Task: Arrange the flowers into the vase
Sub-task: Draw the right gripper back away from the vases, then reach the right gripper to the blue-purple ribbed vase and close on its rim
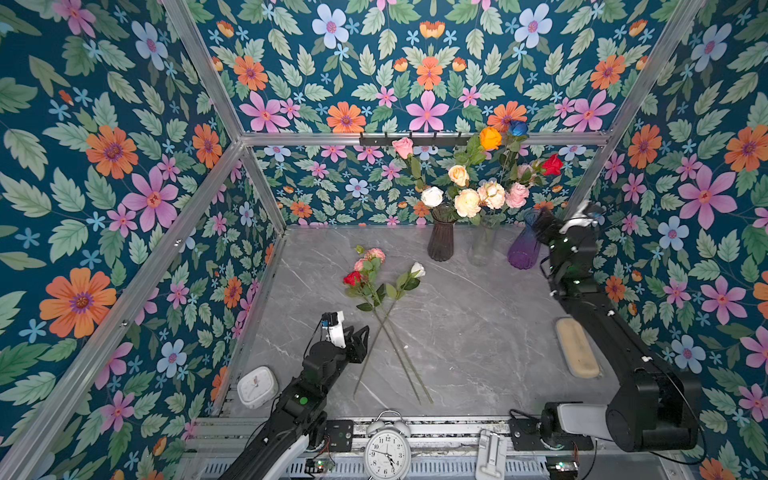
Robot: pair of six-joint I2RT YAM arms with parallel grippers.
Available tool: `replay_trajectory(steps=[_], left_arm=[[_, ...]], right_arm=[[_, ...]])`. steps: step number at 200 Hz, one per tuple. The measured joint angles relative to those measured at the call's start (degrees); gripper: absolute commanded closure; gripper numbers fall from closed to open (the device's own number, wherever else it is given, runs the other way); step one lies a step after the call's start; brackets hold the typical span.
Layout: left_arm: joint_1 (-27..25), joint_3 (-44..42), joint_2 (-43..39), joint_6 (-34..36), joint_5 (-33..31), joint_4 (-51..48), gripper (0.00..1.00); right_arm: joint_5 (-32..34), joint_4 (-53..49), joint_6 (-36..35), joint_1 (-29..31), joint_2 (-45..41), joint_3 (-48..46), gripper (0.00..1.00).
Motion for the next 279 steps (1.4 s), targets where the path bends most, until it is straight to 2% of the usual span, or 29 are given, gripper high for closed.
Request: replay_trajectory(steps=[18, 37, 65, 90, 135, 194, 223, 251, 279], left_arm=[[-0.07, -0.02, -0.26, 0.0, 0.0, -0.02, 0.44], [-0.11, -0.13, -0.79, 0.0, 0.0, -0.15, 0.44], [-0.17, -0.24, -1.05, 0.0, 0.0, -0.37, 0.44], [-0.31, -0.24, -1.07, 0.0, 0.02, -0.37, 0.44], [-0.31, -0.24, -0.79, 0.0, 0.07, -0.31, 0.44], [-0.31, -0.24, -0.39, 0.02, 0.13, -0.04, 0.44], [-0.33, -0.24, -0.39, 0.02, 0.31, -0.07, 0.44], [-0.33, -0.24, -0.76, 0.02, 0.31, -0.13, 0.44], [-0.33, -0.24, -0.9, 0.02, 0.28, -0.15, 0.44]], right_arm=[[-8.2, -12.24, 10.47, -9.81, 3.72, 3.23, 0.2], [-17.11, -23.74, 16.04, -15.89, 10.71, 9.35, 0.2], [-26.34, -34.38, 17.46, -17.81, 19.26, 19.32, 0.28], [-31.15, -38.73, 18.05, -17.94, 22.23, 21.68, 0.32], [-35.78, -39.8, 18.43, -17.57, 23.21, 25.44, 0.34], [-36.72, -41.77, 16.44, -14.75, 27.06, 34.86, 0.36], [-36.63, -46.53, 14.99, -13.27, 32.65, 43.08, 0.43], [-36.06, -50.49, 14.12, -12.22, 35.76, 47.3, 0.57], [-35.12, -53.37, 13.73, -11.87, 37.07, 49.75, 0.61]])
